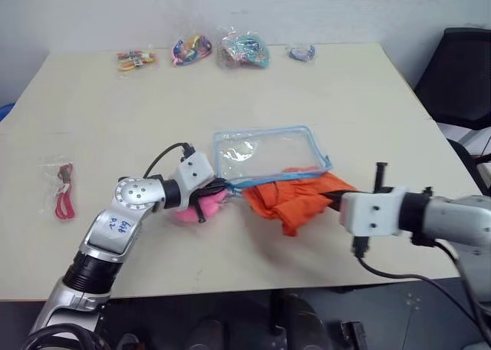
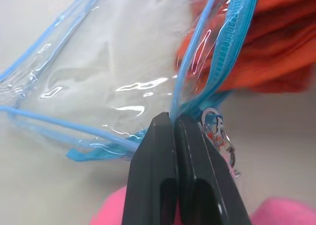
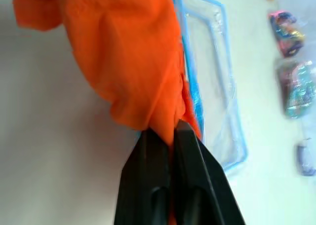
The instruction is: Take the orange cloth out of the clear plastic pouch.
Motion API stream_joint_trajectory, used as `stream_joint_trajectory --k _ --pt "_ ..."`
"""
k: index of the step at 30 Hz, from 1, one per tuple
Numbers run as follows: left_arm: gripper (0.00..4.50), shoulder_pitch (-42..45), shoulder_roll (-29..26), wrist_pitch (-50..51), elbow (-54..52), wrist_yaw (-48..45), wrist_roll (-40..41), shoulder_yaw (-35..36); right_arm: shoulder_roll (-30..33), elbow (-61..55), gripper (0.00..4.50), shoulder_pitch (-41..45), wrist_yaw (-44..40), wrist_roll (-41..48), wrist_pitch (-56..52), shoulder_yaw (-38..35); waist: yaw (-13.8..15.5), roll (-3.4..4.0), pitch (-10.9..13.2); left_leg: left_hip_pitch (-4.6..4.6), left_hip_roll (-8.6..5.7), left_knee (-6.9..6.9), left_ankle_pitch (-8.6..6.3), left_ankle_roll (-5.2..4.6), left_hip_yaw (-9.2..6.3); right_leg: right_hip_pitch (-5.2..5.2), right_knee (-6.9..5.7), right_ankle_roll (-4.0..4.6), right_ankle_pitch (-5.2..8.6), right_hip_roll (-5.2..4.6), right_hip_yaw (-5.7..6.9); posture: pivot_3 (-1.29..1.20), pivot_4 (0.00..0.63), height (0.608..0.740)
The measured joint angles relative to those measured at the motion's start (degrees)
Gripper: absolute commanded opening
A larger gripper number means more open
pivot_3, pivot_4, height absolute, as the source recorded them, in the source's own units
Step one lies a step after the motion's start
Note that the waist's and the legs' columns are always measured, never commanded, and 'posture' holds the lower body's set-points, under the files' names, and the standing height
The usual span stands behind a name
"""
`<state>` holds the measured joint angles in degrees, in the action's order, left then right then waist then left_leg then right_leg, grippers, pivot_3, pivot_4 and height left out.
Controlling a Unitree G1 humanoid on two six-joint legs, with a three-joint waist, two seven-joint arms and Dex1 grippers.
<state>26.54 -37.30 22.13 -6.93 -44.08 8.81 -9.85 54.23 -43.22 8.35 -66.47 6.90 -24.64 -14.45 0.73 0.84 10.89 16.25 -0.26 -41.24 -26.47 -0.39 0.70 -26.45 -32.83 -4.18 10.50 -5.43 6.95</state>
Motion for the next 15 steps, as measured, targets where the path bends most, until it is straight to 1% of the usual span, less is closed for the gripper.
stream_joint_trajectory --k 2,4,7,10,12,14,15 --pt "0.00 0.16 -0.48 -2.77 1.75 -1.27 -0.33 0.10 2.33 -0.37 0.05 0.79 -1.86 5.96 -4.81 -5.64 0.00 0.00 0.00 -0.05 0.01 0.00 -0.02 -0.03 -0.05 0.01 -0.02 -0.01 0.00 0.00 -0.08 0.00 0.150 0.740" --pt "0.00 0.25 -1.01 -4.99 3.30 -2.67 -0.35 0.12 4.13 1.36 0.05 2.88 -2.22 9.16 -7.50 -9.00 -0.03 0.00 0.00 -0.08 0.00 0.01 -0.02 -0.05 -0.05 0.00 -0.05 -0.01 0.00 0.00 -0.13 0.00 0.150 0.740" --pt "0.00 0.32 -2.01 -7.93 5.02 -4.73 -0.36 0.39 7.36 8.72 0.05 5.91 -1.72 10.28 -8.05 -12.01 -0.02 0.00 0.00 -0.08 -0.01 0.01 -0.04 -0.08 0.03 0.00 -0.05 -0.01 0.00 -0.01 -0.14 0.00 0.150 0.740" --pt "0.00 0.77 -2.58 -9.39 6.33 -6.34 -0.39 0.82 9.02 20.23 0.05 13.82 3.43 7.22 -5.08 -10.07 -0.40 0.00 0.00 -0.09 -0.02 0.05 -0.04 -0.09 0.13 -0.03 -0.05 -0.01 -0.01 -0.01 -0.18 0.00 0.150 0.740" --pt "0.00 1.34 -2.58 -9.85 7.26 -6.90 -0.45 0.77 9.02 28.26 0.05 18.83 8.82 3.93 -1.93 -7.70 -0.69 0.00 0.00 -0.08 -0.02 0.07 -0.04 -0.08 0.41 -0.04 -0.04 -0.01 0.00 -0.01 -0.15 0.00 0.150 0.740" --pt "0.00 1.57 -2.45 -10.12 7.37 -7.06 -0.49 0.77 9.01 33.95 0.05 19.41 12.74 0.81 1.32 -6.55 -0.68 0.00 0.00 -0.08 0.01 0.12 -0.04 -0.07 0.47 -0.05 -0.03 0.00 0.00 0.00 -0.13 0.00 0.150 0.740" --pt "0.00 1.69 -2.14 -10.14 7.34 -7.10 -0.50 0.77 8.91 36.62 0.05 17.31 14.36 -1.03 5.02 -6.13 -0.47 -0.02 -0.01 -0.05 0.01 0.14 -0.03 -0.08 0.44 -0.05 -0.01 0.00 0.00 -0.01 -0.09 0.00 0.150 0.740"
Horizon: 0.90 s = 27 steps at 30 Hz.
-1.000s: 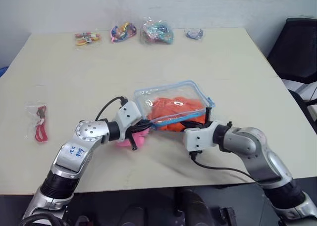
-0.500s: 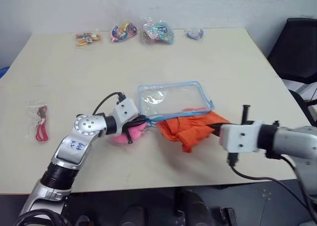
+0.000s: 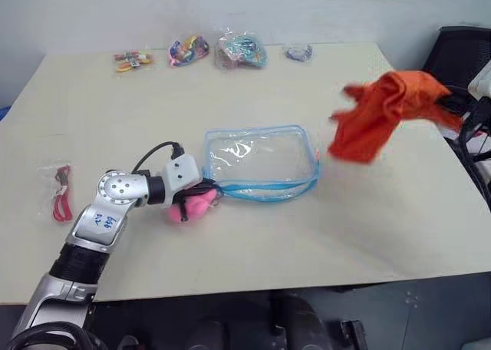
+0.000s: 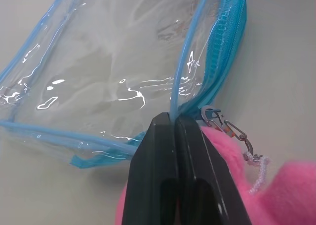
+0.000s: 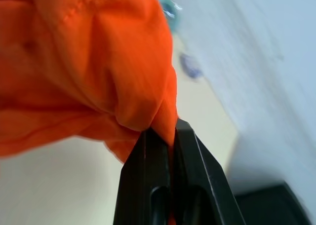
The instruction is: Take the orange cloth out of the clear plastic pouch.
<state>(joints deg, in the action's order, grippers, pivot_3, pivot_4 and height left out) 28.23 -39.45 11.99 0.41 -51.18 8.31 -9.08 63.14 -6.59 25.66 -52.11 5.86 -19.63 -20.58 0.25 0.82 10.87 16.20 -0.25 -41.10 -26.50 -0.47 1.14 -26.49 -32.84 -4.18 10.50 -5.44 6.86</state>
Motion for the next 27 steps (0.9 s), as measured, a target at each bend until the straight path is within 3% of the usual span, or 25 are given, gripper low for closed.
stream_joint_trajectory --k 6,12,13,17,24,27 --pt "0.00 -1.11 0.30 1.48 -2.01 -1.21 0.66 0.06 -5.36 15.29 0.05 -15.57 9.35 -11.41 25.35 7.15 0.09 0.01 0.00 -0.03 -0.05 -0.03 0.02 -0.06 0.24 0.00 0.01 -0.10 -0.06 -0.05 -0.10 0.00 0.150 0.740" --pt "0.00 -2.78 -1.77 5.82 -6.48 -6.13 5.03 0.96 -5.99 30.84 0.05 -17.38 19.88 -20.48 43.54 13.33 -0.76 0.10 0.01 -0.14 0.05 -0.01 0.10 0.06 0.31 0.00 -0.04 -0.07 -0.05 0.00 -0.24 0.00 0.150 0.740" --pt "0.22 -2.77 -2.24 6.48 -7.02 -6.74 5.68 1.59 -5.97 31.99 0.01 -17.05 20.58 -20.70 44.76 13.42 -0.83 0.11 0.01 -0.15 0.08 -0.01 0.10 0.06 0.31 0.00 -0.04 -0.06 -0.04 0.00 -0.24 0.00 0.150 0.740" --pt "1.18 -2.89 -6.48 9.47 -9.43 -11.12 8.92 3.80 -5.02 33.26 0.91 -17.44 20.19 -19.76 45.89 13.31 -0.82 0.12 0.02 -0.13 0.16 -0.01 0.10 0.07 0.29 0.00 -0.01 -0.06 -0.04 -0.02 -0.23 0.00 0.150 0.740" --pt "3.31 -7.19 -9.88 11.59 -13.41 -15.22 12.95 6.96 -3.10 24.44 3.19 -25.58 15.19 -13.34 41.49 8.07 -0.12 0.13 0.02 -0.04 0.23 -0.03 0.09 0.06 0.16 0.01 0.07 -0.09 -0.05 -0.07 -0.23 0.00 0.150 0.740" --pt "4.28 -7.77 -10.33 14.71 -14.62 -15.35 16.82 10.00 -3.12 16.02 4.27 -32.19 11.78 -7.83 34.10 1.85 -0.06 0.14 0.03 -0.04 0.23 -0.04 0.09 0.06 0.15 0.02 0.05 -0.09 -0.06 -0.07 -0.26 0.00 0.150 0.740"
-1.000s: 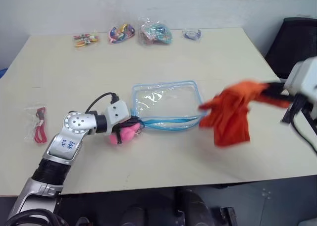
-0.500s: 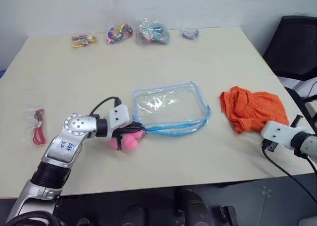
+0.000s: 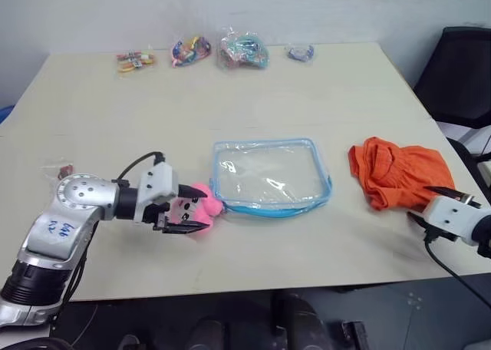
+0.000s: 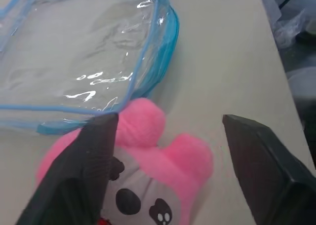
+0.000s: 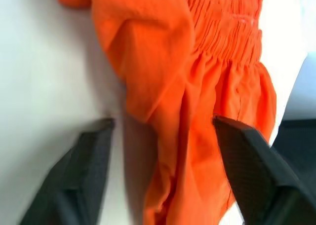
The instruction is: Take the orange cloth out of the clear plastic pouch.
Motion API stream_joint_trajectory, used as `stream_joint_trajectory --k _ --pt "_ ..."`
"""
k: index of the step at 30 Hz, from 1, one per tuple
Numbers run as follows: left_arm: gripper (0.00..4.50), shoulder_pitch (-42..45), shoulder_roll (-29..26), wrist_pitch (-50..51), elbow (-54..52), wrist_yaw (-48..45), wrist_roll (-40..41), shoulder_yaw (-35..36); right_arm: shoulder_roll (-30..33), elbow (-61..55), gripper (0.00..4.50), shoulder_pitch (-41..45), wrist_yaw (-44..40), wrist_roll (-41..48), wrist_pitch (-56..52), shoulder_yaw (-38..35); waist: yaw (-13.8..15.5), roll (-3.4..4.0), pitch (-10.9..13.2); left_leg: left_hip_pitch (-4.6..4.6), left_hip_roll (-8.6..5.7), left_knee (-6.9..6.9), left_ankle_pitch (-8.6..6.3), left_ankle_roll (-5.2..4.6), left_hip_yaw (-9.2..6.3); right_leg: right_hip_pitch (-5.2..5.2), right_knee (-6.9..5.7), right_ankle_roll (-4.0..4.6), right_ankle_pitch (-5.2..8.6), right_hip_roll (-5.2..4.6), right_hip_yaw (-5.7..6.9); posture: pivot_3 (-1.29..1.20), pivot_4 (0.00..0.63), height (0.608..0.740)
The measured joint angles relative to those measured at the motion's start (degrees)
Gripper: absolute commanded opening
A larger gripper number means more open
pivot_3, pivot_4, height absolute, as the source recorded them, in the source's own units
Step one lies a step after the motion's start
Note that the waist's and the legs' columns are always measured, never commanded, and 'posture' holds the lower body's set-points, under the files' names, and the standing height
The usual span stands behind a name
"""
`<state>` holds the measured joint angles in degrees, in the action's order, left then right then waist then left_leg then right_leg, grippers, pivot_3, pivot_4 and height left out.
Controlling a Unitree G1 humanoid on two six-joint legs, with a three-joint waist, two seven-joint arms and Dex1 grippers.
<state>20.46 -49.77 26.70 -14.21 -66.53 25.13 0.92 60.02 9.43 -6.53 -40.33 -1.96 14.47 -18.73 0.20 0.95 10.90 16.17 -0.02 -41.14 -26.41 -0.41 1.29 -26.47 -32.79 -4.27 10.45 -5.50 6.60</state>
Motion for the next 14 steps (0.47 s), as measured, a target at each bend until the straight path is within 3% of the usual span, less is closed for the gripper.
stream_joint_trajectory --k 1,4,10,14 --pt "4.46 0.50 -0.25 1.24 0.08 0.04 1.55 1.40 -0.10 -3.73 4.46 -2.63 -1.57 3.00 -4.31 -3.40 0.08 0.03 0.01 0.00 0.00 0.00 0.00 0.00 -0.01 0.00 0.00 -0.01 0.00 0.00 0.00 0.00 0.150 0.740" --pt "4.46 6.06 -1.00 6.50 1.85 0.10 6.48 5.58 -0.98 -14.00 4.46 -7.87 -5.82 13.50 -20.68 -15.29 0.50 0.01 0.01 -0.02 -0.08 -0.03 0.00 -0.01 -0.03 0.06 0.00 -0.03 -0.04 0.06 0.04 0.00 0.150 0.740" --pt "4.46 14.04 -3.57 11.28 6.08 -3.51 12.74 9.31 -3.57 -21.02 4.46 -17.87 -14.35 30.73 -49.79 -36.24 1.44 0.00 0.00 0.00 -0.26 0.08 -0.04 -0.07 -0.06 0.07 0.12 -0.02 -0.03 0.13 0.08 0.00 0.150 0.740" --pt "4.46 15.26 -5.63 9.34 10.76 -6.94 11.33 8.63 -7.20 -22.69 4.46 -25.50 -20.00 36.93 -58.65 -42.83 1.19 -0.02 0.01 -0.04 -0.28 0.08 -0.08 -0.16 0.02 0.08 0.16 -0.04 -0.04 0.18 -0.02 0.00 0.150 0.740"
